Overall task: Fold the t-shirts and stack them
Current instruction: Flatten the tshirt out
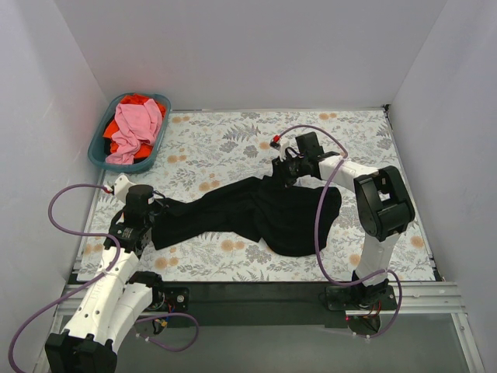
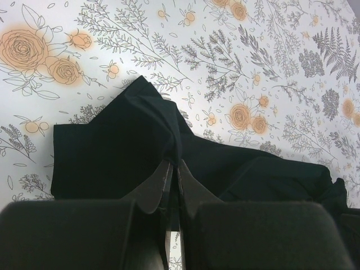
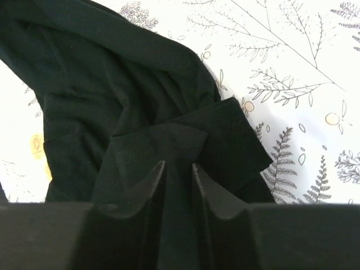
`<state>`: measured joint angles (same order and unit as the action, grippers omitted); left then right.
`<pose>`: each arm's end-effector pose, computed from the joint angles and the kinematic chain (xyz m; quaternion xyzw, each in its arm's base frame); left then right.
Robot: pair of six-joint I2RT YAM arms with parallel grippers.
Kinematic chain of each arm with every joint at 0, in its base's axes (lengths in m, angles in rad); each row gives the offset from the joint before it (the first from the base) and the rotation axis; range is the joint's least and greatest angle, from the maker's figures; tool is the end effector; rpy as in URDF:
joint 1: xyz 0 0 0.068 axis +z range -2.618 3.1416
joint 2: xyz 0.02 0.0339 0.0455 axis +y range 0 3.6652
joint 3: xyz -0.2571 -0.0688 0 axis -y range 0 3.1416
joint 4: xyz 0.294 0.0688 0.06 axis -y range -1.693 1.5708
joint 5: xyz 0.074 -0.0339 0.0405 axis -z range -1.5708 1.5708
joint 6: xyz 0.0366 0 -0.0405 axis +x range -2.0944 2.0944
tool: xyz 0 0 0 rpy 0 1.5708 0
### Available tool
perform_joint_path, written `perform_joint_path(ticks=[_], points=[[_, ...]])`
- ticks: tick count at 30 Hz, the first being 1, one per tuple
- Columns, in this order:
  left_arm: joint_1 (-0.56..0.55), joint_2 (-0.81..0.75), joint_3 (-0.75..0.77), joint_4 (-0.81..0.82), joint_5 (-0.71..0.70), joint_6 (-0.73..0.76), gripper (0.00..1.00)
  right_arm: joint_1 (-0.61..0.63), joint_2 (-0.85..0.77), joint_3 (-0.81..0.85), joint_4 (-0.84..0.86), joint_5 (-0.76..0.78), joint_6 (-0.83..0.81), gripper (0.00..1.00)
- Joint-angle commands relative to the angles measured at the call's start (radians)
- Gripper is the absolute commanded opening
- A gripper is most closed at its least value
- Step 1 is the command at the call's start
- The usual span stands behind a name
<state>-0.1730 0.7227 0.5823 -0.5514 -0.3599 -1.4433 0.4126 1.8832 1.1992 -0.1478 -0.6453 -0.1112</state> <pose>0.2091 -0.0235 0.2328 -0.5895 0.6715 -0.1908 0.4063 0.3891 0.1943 0.1426 -0.3396 0.8246 0.3438 0.2942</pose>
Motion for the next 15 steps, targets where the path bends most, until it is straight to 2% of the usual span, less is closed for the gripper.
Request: perform_joint_path(ticks=[1,2,4,10,13,15], points=[[0.001,-0.008,-0.004,0.015,-0.019,0.011,0.0,0.005,-0.081,-0.007,-0.01,-0.014,-0.013,0.27],[0.001,-0.008,-0.004,0.013,-0.019,0.011,0.0,0.008,-0.087,-0.01,-0.01,-0.013,-0.013,0.22],[0.001,-0.011,-0.002,0.015,-0.019,0.011,0.0,0.014,-0.102,-0.015,-0.012,-0.011,-0.015,0.2],[0.001,-0.011,-0.006,0.016,-0.016,0.012,0.0,0.034,-0.081,-0.015,-0.015,-0.01,-0.021,0.19],[0.001,-0.011,-0.006,0.016,-0.016,0.012,0.0,0.043,-0.055,-0.012,-0.015,-0.005,-0.025,0.21],[0.001,-0.012,-0.004,0.016,-0.016,0.012,0.0,0.046,-0.036,-0.009,-0.013,0.009,-0.024,0.27]])
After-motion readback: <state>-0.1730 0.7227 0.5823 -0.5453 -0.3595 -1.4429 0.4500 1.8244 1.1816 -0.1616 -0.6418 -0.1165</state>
